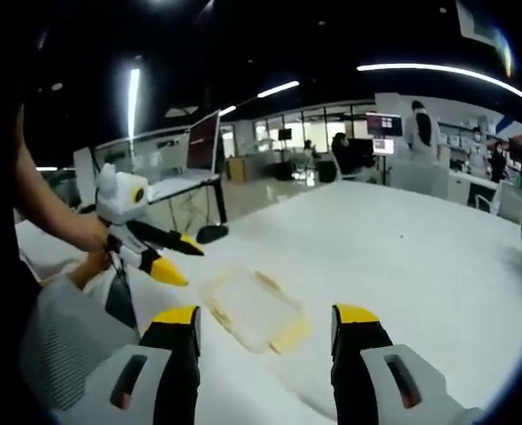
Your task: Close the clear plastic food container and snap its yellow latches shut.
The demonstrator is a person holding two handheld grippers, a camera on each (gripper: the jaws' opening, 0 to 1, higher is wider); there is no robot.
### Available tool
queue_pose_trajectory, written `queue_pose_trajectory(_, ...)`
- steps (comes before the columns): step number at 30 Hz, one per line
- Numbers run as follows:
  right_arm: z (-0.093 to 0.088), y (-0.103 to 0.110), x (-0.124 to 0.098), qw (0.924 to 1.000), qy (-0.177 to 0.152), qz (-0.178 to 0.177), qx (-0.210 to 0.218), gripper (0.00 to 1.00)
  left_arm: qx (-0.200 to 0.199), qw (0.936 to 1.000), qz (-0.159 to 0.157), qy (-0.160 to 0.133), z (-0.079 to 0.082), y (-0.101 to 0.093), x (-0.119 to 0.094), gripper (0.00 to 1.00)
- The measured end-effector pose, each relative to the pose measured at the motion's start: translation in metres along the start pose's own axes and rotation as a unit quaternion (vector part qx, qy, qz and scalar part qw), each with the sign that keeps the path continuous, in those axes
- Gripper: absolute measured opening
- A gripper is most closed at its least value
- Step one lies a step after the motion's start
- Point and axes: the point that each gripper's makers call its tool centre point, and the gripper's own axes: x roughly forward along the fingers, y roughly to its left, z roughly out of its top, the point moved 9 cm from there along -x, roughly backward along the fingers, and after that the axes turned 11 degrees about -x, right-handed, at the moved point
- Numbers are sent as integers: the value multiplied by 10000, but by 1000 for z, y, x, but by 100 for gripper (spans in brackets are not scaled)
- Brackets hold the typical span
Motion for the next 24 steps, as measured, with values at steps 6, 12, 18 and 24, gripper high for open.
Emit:
queue_pose_trajectory(6,-1,-1,7,9999,90,76,-118,59,32,10000,-38,68,-2,4,4,53)
queue_pose_trajectory(12,-4,-6,16,9995,229,116,-195,59,55,9999,-106,119,-2,12,8,52)
queue_pose_trajectory(18,-6,-9,26,9989,276,205,-328,58,88,9998,-137,148,-6,23,11,52)
queue_pose_trajectory(24,-6,-13,36,9978,352,287,-474,58,100,9996,-154,201,-7,34,13,52)
